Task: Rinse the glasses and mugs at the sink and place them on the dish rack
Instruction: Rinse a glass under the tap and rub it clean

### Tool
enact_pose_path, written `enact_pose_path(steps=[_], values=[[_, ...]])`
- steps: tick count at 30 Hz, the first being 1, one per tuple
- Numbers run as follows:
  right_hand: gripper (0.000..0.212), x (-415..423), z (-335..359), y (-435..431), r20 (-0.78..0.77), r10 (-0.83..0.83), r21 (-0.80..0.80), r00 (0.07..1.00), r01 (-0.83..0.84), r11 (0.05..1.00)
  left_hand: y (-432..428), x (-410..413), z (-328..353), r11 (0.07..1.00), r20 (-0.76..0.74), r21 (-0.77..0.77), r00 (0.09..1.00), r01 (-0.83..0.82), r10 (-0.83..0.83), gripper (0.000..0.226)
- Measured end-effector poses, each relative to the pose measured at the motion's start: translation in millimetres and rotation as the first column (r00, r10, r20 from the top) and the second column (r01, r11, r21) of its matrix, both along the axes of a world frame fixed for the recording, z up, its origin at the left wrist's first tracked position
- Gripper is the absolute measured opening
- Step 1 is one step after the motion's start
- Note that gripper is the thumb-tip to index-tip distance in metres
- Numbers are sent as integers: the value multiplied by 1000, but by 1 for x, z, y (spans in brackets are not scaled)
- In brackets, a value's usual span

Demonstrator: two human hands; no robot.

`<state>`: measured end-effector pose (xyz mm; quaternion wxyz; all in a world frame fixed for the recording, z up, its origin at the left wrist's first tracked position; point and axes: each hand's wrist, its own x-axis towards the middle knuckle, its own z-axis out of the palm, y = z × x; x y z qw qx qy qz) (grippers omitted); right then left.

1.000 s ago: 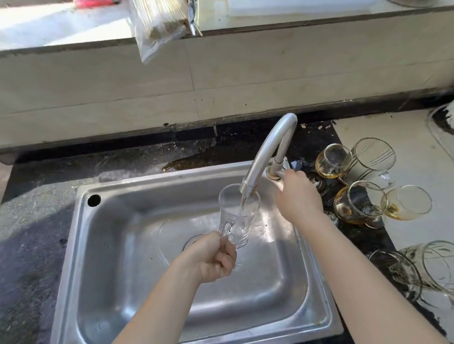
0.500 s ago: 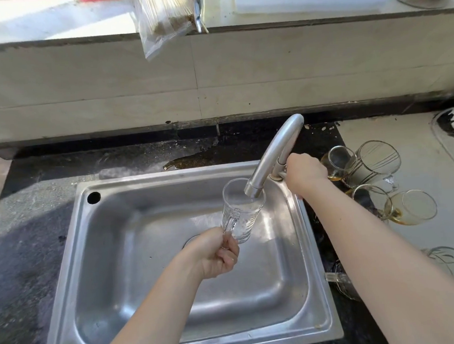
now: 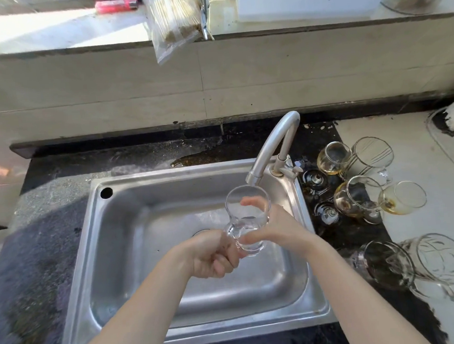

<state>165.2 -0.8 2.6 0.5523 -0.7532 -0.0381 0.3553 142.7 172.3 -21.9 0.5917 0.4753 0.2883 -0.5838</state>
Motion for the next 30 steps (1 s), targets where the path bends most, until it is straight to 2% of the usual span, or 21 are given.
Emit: enact_pose_path(steps=[2,4,6,8,10,13,15,19,23,27,30], values=[[60,-3,-4,-1,42,-68,3,997,68,998,-2,-6,8,999,9,-29,999,35,-35,22],[51,-4,-5,-2,67,-76,-69,995,81,994,-3,-15,12,998,100,52,994,45,-51,24],[43,-5,-4,-4,54,-47,-173,997,56,983,-3,-24,13,980,268,188,963,-68,15,24],[41,-5,-1,-7,-43,11,-259,999,-22,966,-3,-32,11,946,373,193,911,-262,176,29],[43,-6,3,-9,-162,108,-354,981,-160,921,-5,-41,12,921,375,121,876,-370,303,40],[62,-6,13,-7,-362,207,-375,909,-345,860,-12,-58,12,918,403,136,867,-372,292,35],[54,-2,21,-5,-434,251,-363,865,-423,830,-15,-65,10,903,377,137,865,-406,332,31],[44,4,31,-4,-507,245,-350,827,-457,818,-16,-77,9,887,300,123,869,-445,394,23],[58,6,27,-4,-566,240,-330,789,-483,811,-21,-84,11,873,309,146,860,-465,406,18],[46,2,32,-7,-529,255,-282,809,-451,847,-27,-91,12,850,325,178,845,-495,424,21],[48,-10,49,-5,-309,222,-345,925,-327,880,-34,-97,13,824,252,159,829,-544,499,30]])
